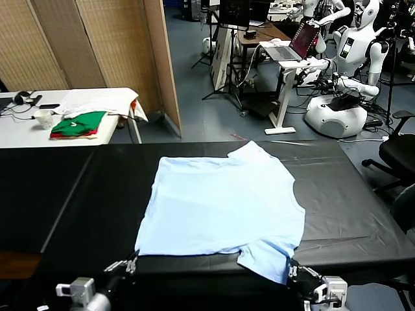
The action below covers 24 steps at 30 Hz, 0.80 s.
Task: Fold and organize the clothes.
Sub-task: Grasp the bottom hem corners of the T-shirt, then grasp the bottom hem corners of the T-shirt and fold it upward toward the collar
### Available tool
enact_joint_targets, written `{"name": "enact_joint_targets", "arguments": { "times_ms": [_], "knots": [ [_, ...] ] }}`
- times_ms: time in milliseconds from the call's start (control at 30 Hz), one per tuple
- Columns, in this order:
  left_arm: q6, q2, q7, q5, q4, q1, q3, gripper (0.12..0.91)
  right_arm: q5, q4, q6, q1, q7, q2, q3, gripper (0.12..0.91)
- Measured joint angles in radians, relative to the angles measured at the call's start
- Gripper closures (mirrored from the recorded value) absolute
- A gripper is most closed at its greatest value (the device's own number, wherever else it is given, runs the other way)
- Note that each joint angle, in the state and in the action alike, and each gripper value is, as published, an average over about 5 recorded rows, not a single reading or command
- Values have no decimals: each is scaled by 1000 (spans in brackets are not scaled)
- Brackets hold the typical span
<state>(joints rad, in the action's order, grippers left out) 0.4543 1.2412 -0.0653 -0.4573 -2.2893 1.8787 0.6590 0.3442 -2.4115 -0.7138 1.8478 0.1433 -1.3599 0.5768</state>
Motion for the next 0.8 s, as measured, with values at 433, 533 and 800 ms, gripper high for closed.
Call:
{"name": "enact_joint_targets", "arguments": {
  "times_ms": [433, 533, 800],
  "knots": [
    [-72, 54, -7, 5, -41, 8, -4, 884, 54, 57, 140, -140, -68, 51, 35, 885],
    [-91, 64, -12, 7, -8, -52, -17, 884, 57, 118, 170, -205, -69, 69, 20, 885],
    [-134, 71, -13, 29, 105, -224, -47, 884, 63, 283, 192, -394, -52, 108, -38, 885]
  ]
}}
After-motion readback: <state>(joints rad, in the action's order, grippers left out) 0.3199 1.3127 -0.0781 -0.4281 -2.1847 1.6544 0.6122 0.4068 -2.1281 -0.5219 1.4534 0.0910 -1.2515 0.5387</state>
